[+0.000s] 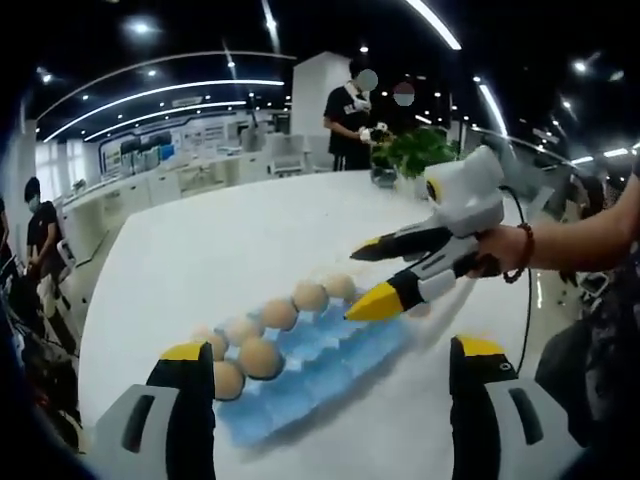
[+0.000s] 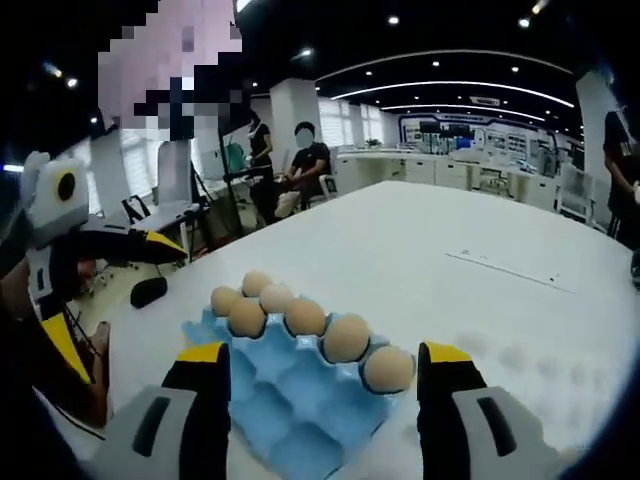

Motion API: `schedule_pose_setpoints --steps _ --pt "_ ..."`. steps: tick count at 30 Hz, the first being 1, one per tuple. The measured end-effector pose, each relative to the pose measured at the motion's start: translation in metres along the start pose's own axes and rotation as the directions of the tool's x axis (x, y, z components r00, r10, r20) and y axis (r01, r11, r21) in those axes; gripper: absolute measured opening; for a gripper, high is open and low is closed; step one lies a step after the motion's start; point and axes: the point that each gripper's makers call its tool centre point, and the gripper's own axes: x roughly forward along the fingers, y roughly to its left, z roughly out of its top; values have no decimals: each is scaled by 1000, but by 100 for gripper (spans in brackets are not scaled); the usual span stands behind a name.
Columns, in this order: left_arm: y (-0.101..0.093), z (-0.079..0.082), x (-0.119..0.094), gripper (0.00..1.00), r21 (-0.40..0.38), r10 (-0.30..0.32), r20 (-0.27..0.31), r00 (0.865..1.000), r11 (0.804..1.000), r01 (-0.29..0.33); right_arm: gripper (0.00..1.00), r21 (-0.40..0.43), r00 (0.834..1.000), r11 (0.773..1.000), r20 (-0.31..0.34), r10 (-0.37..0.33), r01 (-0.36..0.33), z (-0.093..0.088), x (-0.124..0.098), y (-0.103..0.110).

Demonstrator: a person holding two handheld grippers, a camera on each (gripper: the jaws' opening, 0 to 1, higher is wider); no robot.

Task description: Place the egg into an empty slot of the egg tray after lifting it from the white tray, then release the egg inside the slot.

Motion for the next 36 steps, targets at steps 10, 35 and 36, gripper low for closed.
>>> schedule_pose_setpoints --steps 10,35,36 --pt "3 -3 -1 99 -1 3 -12 1000 1000 -3 79 -4 998 998 -6 -60 60 -8 -17 -20" --pt "-4 -9 -1 99 9 -12 -56 998 1000 12 78 73 980 978 5 -197 196 -25 -60 -69" --pt "-4 -9 -1 99 10 -13 -58 998 1000 13 78 75 979 976 0 -203 202 -27 -62 -71"
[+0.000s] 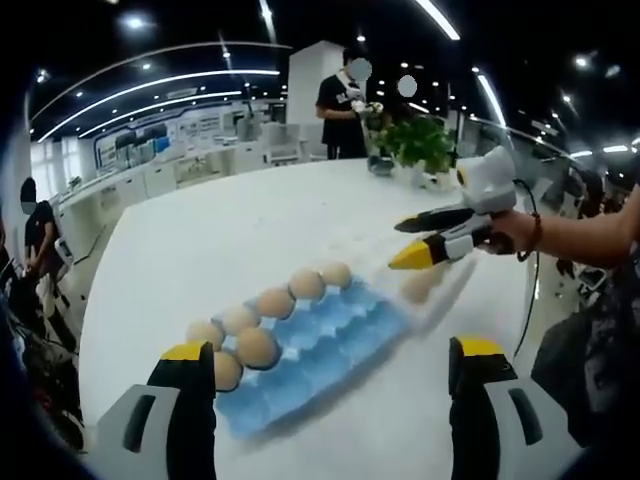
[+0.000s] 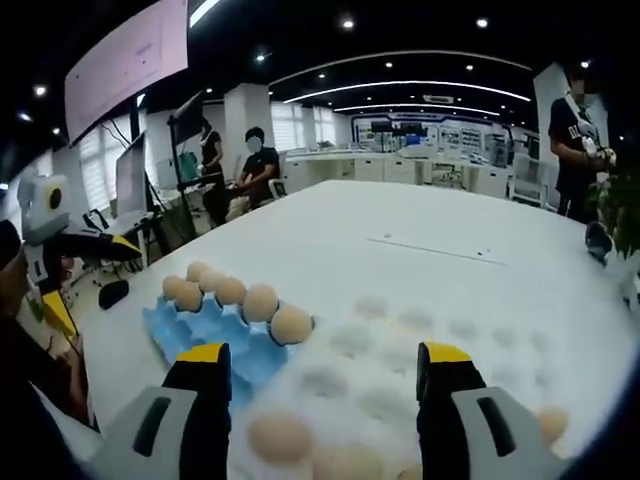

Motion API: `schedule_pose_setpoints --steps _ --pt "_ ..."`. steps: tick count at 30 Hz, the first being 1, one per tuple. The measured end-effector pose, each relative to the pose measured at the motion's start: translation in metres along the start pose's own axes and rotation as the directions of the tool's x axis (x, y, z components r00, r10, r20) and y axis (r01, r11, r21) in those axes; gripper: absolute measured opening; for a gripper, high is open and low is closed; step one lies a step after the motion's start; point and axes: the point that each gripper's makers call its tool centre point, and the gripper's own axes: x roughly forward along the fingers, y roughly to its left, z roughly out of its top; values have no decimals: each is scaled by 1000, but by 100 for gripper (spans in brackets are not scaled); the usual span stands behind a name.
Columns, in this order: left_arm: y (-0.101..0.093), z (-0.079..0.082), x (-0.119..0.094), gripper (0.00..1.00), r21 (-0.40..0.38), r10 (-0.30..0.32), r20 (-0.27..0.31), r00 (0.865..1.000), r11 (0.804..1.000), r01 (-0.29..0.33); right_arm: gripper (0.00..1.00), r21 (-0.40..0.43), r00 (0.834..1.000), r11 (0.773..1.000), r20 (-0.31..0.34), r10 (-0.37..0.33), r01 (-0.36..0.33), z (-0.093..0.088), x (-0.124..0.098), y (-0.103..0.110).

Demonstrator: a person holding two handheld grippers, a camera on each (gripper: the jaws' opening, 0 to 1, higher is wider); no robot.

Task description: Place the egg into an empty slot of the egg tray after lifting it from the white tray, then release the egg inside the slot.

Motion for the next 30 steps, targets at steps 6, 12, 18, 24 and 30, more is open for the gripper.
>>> schedule_pose_setpoints --steps 6,12,18,24,30 --pt "-2 0 2 99 4 -5 -8 1000 1000 5 78 25 1000 999 6 -30 30 -2 -6 -13" --pt "-3 3 5 99 8 -9 -7 1000 1000 9 78 44 998 997 2 -61 61 -7 -13 -26" --pt "-5 3 7 99 20 -15 -17 1000 1000 15 78 69 996 994 -4 -89 89 -12 -19 -39" --pt "-5 3 8 98 17 -13 -21 1000 1000 14 77 95 995 990 -12 -101 102 -18 -21 -47" --pt "-3 3 9 98 14 -11 -23 1000 1000 11 74 106 992 987 -26 -120 122 -27 -20 -53"
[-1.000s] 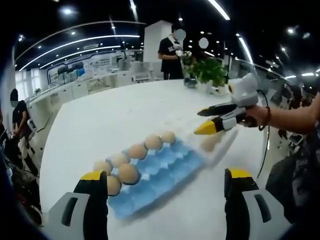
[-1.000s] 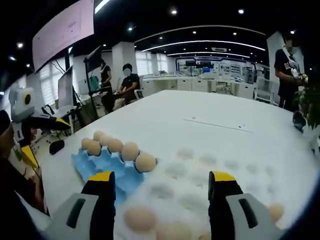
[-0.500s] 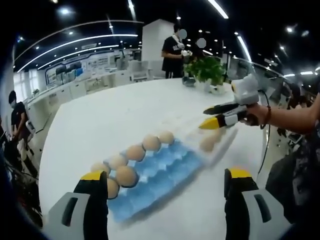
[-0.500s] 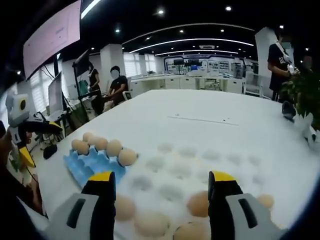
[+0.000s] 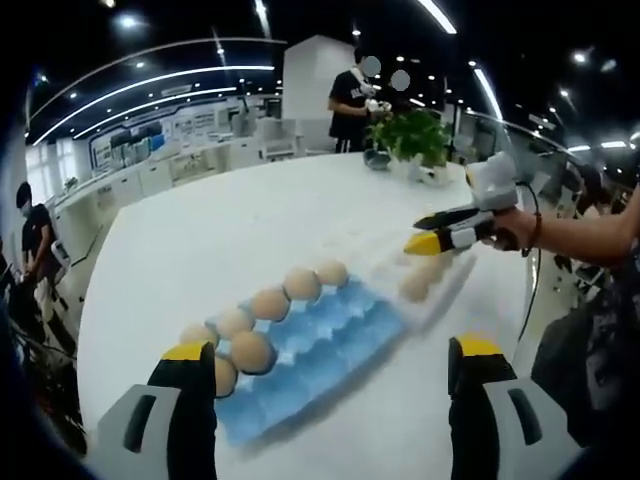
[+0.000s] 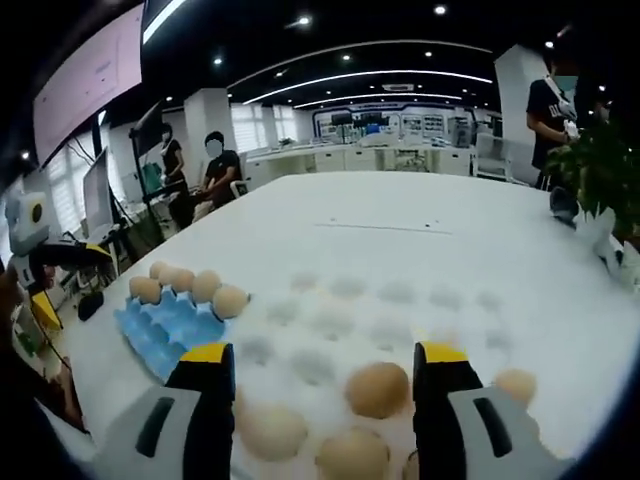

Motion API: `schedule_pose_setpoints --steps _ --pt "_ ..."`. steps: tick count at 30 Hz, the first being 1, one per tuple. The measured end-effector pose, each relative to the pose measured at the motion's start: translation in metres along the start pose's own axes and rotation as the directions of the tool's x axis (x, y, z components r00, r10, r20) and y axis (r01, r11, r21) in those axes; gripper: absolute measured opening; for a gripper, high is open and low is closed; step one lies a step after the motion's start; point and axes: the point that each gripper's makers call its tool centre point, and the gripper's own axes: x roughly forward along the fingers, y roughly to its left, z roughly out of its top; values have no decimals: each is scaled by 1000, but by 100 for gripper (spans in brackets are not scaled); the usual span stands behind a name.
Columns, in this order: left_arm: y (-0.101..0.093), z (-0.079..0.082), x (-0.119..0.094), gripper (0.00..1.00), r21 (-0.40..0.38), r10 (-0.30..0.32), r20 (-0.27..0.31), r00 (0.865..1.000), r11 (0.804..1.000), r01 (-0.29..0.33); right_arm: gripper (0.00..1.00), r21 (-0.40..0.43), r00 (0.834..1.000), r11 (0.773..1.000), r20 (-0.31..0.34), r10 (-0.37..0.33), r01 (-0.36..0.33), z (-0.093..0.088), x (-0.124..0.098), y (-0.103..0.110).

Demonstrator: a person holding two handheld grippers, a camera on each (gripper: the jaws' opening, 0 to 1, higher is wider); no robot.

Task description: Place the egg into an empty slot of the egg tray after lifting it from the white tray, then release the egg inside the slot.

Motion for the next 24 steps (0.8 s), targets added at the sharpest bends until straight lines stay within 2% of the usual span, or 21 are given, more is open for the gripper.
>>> schedule_pose_setpoints --steps 7,14,15,17,19,21,24 --pt "3 0 -1 98 -1 4 2 1000 1000 -4 64 35 998 998 -6 -55 55 -10 3 -11" --pt "5 0 0 98 -6 5 2 1000 1000 -5 48 68 991 989 10 -132 131 -15 8 -22" --pt "6 2 -1 98 -15 3 14 1000 1000 -3 45 41 985 984 26 -172 171 -14 7 -27" --pt "6 6 -2 98 -30 0 33 999 1000 1 37 -10 978 978 26 -206 207 -16 5 -32" --pt "7 8 -3 99 -32 3 45 999 999 -1 29 -15 966 966 41 -256 256 -18 3 -39" --pt "9 8 -3 99 -30 7 42 999 1000 -6 29 37 963 965 53 -263 261 -18 4 -39" --pt "9 7 -3 98 -32 9 39 999 999 -7 29 13 957 958 42 -288 288 -18 6 -38"
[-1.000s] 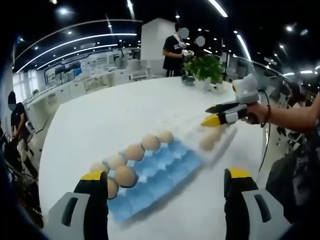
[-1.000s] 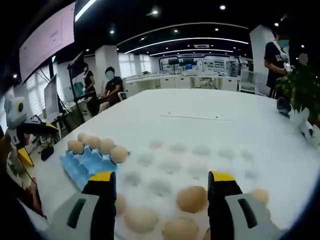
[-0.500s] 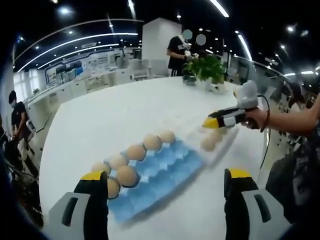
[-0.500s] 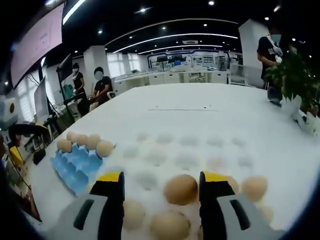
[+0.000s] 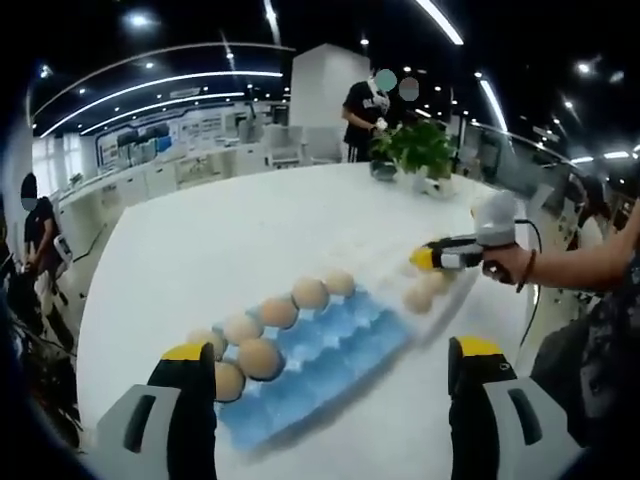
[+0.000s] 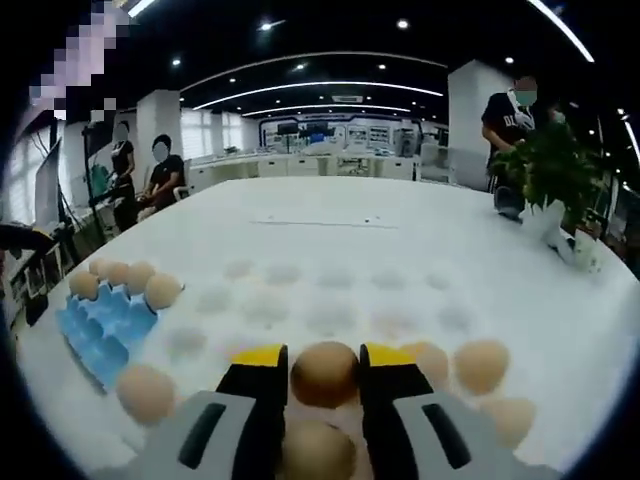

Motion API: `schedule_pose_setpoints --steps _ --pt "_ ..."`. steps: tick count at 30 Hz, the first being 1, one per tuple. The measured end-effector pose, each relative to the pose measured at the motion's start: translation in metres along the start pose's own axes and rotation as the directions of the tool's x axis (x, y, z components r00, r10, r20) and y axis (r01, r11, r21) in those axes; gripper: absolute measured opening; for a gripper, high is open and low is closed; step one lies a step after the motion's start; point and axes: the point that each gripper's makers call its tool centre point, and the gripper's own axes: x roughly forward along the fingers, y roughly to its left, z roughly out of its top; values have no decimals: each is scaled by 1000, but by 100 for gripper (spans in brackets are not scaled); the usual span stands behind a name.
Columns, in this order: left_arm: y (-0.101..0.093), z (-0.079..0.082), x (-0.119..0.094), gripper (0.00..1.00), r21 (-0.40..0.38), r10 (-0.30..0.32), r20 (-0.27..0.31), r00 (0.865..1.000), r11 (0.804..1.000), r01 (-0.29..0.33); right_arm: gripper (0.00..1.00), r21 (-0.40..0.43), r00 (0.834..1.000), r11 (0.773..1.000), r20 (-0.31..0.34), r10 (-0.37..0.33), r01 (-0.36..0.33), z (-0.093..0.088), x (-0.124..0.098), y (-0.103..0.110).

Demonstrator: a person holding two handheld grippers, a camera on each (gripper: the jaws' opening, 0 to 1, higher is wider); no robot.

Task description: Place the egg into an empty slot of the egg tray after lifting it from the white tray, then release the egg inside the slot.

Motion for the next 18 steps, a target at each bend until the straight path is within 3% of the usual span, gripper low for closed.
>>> schedule_pose_setpoints --steps 18 --pt "-1 2 -2 98 -2 4 10 1000 1000 -4 26 52 999 998 -26 -25 27 3 -4 -6"
